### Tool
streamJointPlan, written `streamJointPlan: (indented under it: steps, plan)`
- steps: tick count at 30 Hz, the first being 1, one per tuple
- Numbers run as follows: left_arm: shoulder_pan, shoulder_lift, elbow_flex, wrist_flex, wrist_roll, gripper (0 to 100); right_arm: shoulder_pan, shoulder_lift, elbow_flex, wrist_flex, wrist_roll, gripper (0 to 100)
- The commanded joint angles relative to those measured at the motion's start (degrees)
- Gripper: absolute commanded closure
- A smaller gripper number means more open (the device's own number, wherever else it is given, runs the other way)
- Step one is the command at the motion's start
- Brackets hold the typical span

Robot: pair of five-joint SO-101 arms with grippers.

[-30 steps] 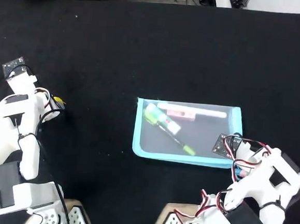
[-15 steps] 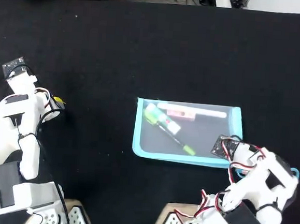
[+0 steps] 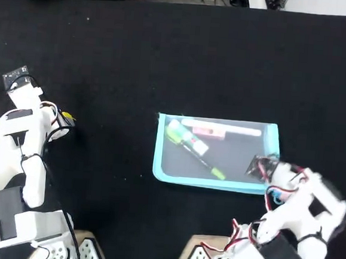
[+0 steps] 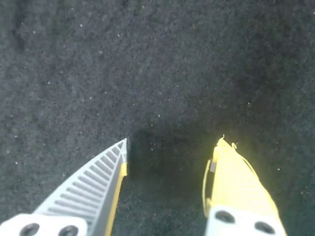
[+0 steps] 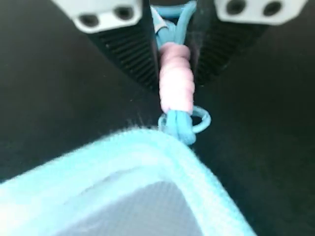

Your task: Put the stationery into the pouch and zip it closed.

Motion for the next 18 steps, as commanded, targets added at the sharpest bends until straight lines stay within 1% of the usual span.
streamJointPlan:
  steps: [1, 3, 5, 7, 10, 14, 18]
  plan:
    - [-0.6, -1.0, 0.0, -0.4, 0.4, 73, -3.0, -6.6, -16.6, 22.1, -8.6, 98.8]
    - [-0.6, -1.0, 0.0, -0.4, 0.4, 73, -6.5, -9.8, -24.6, 31.9, -16.6, 98.8]
    - [-0.5, -1.0, 0.0, -0.4, 0.4, 73, -11.0, -13.0, -31.3, 36.9, -25.3, 98.8]
    - [-0.4, -1.0, 0.0, -0.4, 0.4, 73, -15.2, -15.9, -35.8, 37.5, -33.0, 98.8]
    - [0.0, -0.9, 0.0, -0.4, 0.4, 73, -21.5, -19.5, -40.7, 37.5, -41.9, 98.8]
    - [0.2, -1.1, -0.5, -0.4, 0.4, 73, -29.1, -23.2, -45.7, 37.6, -51.3, 98.8]
    - [3.4, -1.1, -1.7, -0.4, -1.1, 73, -36.3, -25.4, -50.7, 37.7, -58.8, 98.8]
